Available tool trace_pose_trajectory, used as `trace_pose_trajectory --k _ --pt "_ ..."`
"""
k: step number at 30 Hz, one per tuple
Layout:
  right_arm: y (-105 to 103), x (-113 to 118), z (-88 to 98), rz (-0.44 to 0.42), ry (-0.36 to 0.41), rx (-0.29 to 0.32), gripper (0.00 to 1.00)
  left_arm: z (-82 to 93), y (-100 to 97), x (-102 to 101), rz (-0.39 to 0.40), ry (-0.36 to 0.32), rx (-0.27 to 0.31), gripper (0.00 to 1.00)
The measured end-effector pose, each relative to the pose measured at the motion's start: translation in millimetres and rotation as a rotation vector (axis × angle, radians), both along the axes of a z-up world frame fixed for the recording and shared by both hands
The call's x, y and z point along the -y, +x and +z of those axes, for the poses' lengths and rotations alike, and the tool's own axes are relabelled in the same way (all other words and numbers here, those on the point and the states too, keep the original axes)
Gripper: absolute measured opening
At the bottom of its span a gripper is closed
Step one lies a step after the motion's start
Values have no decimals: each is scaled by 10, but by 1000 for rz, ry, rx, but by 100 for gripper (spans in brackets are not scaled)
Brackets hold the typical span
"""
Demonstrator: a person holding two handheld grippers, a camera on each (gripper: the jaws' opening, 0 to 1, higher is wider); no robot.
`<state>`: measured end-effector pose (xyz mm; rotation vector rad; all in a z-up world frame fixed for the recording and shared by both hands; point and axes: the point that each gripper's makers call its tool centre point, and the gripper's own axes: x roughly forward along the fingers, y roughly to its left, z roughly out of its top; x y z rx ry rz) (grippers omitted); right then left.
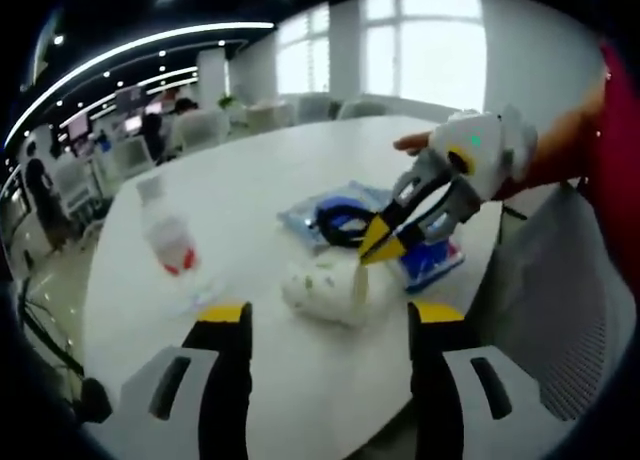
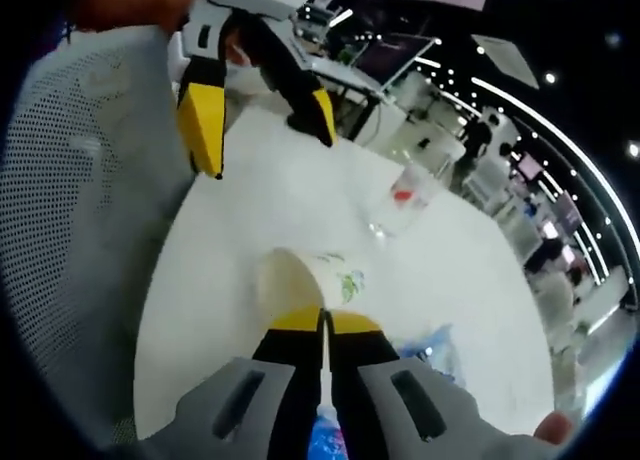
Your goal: Arrange the tabletop items into an orderly group along one side of the table until the central work area is clear of visible clutter.
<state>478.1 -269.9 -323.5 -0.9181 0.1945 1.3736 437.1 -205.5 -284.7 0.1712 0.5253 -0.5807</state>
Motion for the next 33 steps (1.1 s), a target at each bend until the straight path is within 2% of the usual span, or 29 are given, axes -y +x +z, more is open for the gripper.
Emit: trace_pose_trajectory --k 6,11,16,17,19,22,24,25,27,30,33 --pt "30 93 228 -97 99 -169 1 30 47 75 -47 13 21 61" --pt "111 221 360 -176 148 -264 1 68 64 145 -97 24 50 61" --pt "140 329 495 -251 203 -381 1 138 82 221 -159 82 113 62" --pt "135 351 525 -267 217 -421 1 170 94 247 -181 105 140 62" --pt "141 382 571 -289 238 -462 1 210 104 289 -217 146 182 61" --pt "113 445 656 -320 268 -557 1 272 112 382 -276 181 236 61" --pt "78 487 701 -345 281 -639 1 326 113 445 -300 179 260 60" --pt "74 504 731 -351 291 -659 1 353 114 471 -311 175 271 61" --pt "18 553 797 -365 303 -748 1 416 119 526 -341 174 299 61" --pt "-57 639 900 -383 313 -869 1 520 115 637 -422 199 358 62" --pt "-93 717 1043 -403 342 -975 1 589 93 753 -487 217 382 62"
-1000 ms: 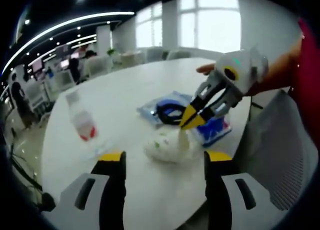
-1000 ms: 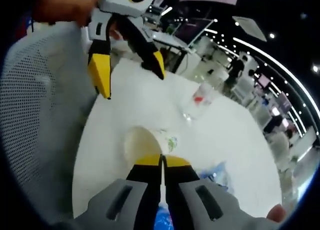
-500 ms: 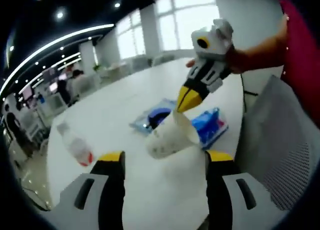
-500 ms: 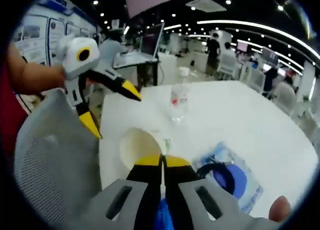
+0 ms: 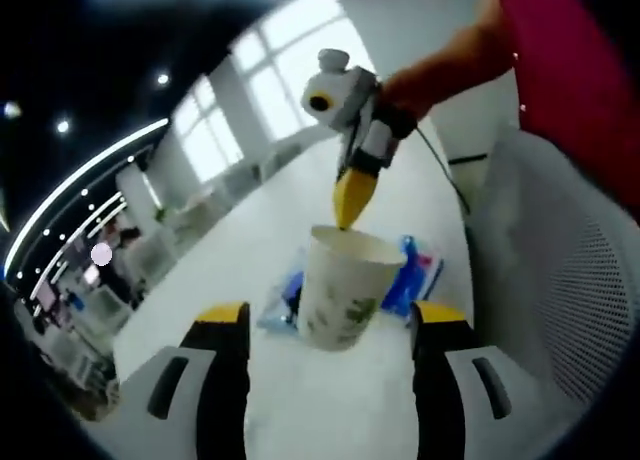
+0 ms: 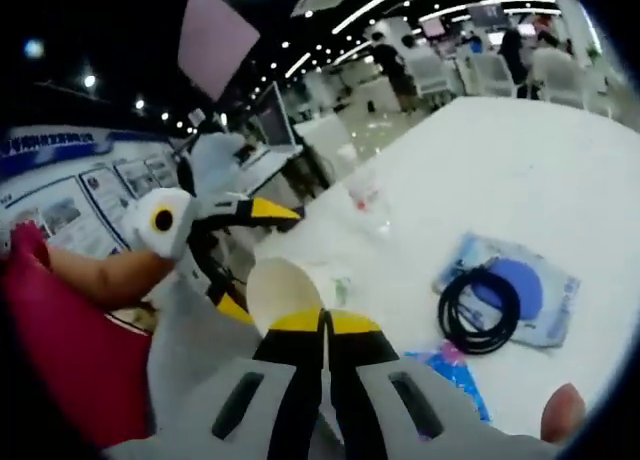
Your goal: Arrange the tabletop items into an orderly group along one side of the table until the central work area is clear of visible clutter.
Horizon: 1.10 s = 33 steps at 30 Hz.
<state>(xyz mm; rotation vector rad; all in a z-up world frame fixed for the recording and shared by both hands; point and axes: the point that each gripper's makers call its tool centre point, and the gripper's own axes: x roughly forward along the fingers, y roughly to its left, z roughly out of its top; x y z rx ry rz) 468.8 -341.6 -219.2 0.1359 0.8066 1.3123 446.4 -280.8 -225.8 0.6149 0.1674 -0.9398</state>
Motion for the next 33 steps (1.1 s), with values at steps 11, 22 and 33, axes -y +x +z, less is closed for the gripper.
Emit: trace_pose_trajectory --k 11,22,33 --pt "-104 104 255 -16 55 -129 1 317 -65 394 -149 -8 67 58" --pt "-185 50 358 9 83 -177 1 341 -78 464 -201 -18 65 53" --pt "-223 27 364 21 84 -203 1 372 -68 497 -204 -46 68 47"
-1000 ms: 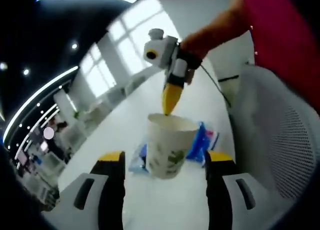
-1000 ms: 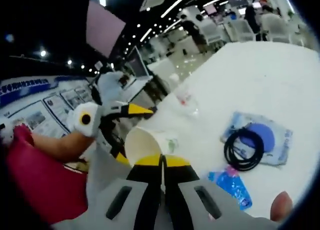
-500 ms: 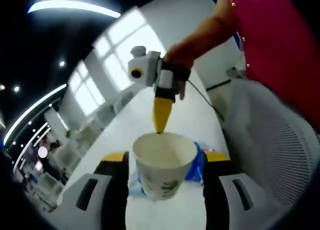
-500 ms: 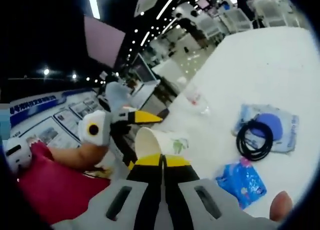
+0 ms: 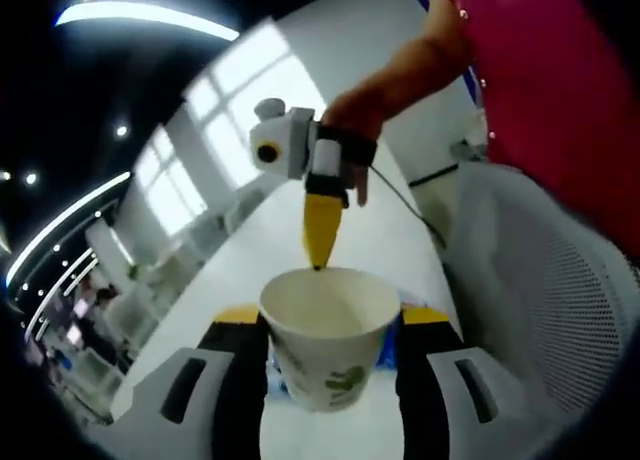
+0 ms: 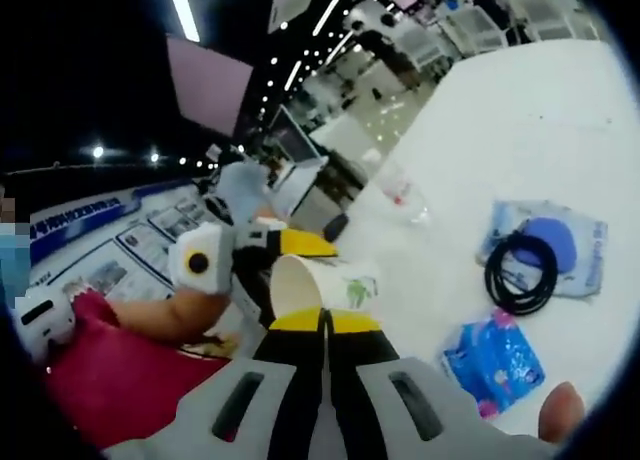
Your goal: Arrange the tabletop items into an orderly group along one side of the table until the central work area is clear of visible clutter.
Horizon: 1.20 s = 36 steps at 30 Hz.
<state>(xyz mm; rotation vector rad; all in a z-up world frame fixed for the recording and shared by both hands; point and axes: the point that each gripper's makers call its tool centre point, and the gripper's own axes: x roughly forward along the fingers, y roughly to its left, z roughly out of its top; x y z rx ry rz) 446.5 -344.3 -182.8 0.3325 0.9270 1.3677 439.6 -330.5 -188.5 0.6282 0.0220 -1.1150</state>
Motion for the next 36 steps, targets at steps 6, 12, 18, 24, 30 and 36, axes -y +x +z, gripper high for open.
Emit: trace_pose_trajectory --k 6,12,18,24,30,36 --pt "22 3 -11 -5 1 -13 1 16 3 10 1 -22 -3 45" --pt "68 3 -24 -19 -2 -6 1 52 22 27 10 -70 -22 44" --pt "85 8 -47 -28 -13 1 2 18 41 11 27 -102 -56 42" --pt "115 -7 -26 -37 -4 26 2 1 61 -8 46 -156 -99 42" --pt "179 18 58 -50 33 88 4 -69 71 -22 62 -197 -168 41" --pt "272 100 82 -53 24 312 17 -71 137 -77 104 -283 -249 41"
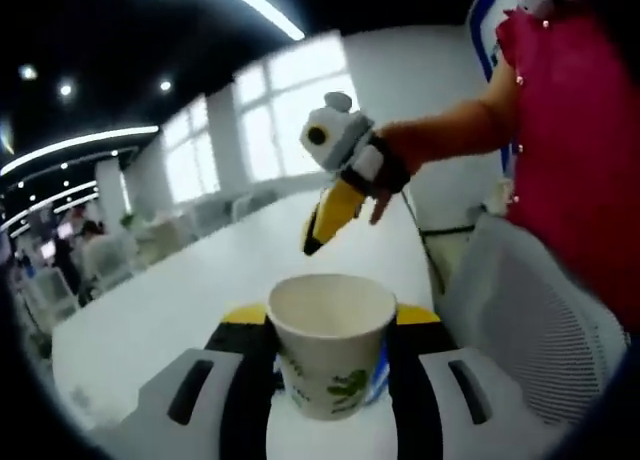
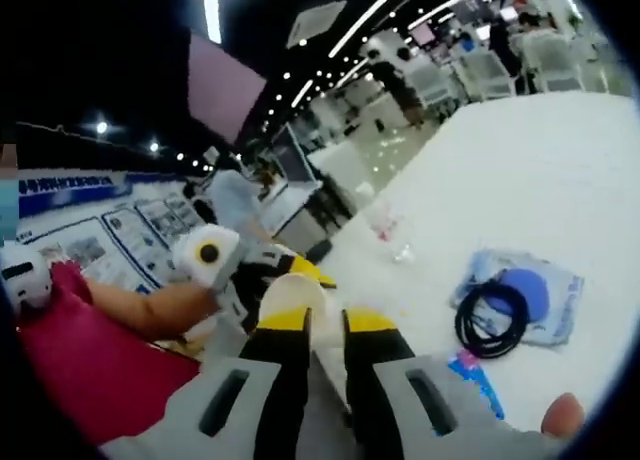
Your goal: Arrange the tabletop items into an orderly group along one side of the table until the central work area is clear of visible clutter.
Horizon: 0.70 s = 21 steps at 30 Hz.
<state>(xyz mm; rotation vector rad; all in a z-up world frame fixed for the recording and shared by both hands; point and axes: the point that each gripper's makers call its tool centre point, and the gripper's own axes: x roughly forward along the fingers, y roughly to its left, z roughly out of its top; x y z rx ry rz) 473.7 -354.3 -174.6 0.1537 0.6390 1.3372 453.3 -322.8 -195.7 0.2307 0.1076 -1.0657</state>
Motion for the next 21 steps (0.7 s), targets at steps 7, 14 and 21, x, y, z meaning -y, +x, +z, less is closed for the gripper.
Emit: trace_pose_trajectory --k 7,14,21 --pt "-1 33 -112 8 -77 188 23 33 109 -77 56 -70 -46 41" --pt "58 33 -156 -4 -105 331 41 31 172 -142 103 -122 -88 41" --pt "139 -1 -195 -42 -112 451 71 -8 237 -186 158 -135 -112 41"
